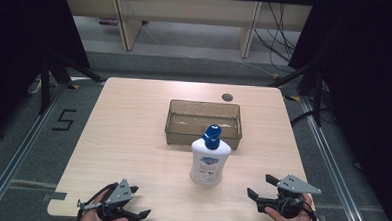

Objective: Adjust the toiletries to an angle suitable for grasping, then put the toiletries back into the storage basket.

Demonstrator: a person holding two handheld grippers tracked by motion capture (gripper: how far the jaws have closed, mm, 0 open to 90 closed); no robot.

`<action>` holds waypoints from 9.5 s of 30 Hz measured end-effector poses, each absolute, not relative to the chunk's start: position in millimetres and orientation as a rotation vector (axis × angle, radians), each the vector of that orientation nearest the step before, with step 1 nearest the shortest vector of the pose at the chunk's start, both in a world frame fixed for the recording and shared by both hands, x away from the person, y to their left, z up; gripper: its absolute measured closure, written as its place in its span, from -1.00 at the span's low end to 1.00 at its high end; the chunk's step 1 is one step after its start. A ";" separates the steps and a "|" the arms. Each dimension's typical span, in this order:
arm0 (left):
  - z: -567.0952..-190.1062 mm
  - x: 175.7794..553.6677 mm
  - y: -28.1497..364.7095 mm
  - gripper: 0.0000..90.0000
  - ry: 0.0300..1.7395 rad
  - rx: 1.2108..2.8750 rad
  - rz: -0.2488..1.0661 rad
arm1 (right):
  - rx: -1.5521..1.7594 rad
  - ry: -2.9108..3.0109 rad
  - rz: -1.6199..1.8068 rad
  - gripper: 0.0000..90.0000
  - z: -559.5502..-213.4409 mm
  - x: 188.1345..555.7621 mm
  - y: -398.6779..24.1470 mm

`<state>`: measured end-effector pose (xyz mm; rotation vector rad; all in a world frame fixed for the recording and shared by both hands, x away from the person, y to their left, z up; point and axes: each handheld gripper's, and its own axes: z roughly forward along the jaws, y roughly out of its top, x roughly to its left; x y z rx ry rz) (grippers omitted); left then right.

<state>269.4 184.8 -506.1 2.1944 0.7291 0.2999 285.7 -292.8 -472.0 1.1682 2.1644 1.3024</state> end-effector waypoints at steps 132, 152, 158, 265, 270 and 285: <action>-506.6 270.1 185.7 -0.66 0.735 2.199 0.293 | 0.762 2.135 1.591 -0.39 -354.9 322.4 -193.0; -506.8 270.0 184.2 -0.66 0.733 2.209 0.304 | 0.738 2.148 1.607 -0.33 -353.7 336.4 -180.8; -506.4 270.0 182.6 -0.66 0.727 2.204 0.288 | 0.753 2.151 1.650 -0.31 -353.8 337.6 -178.0; -507.3 268.0 184.5 -0.66 0.756 2.169 0.266 | 0.690 2.009 1.593 0.36 -272.0 396.6 -174.5; -507.4 267.9 184.3 -0.66 0.758 2.168 0.265 | 0.711 2.001 1.613 0.36 -267.6 403.5 -179.1; -506.5 269.8 186.7 -0.66 0.738 2.201 0.289 | 0.766 1.987 1.584 0.36 -256.9 428.8 -189.6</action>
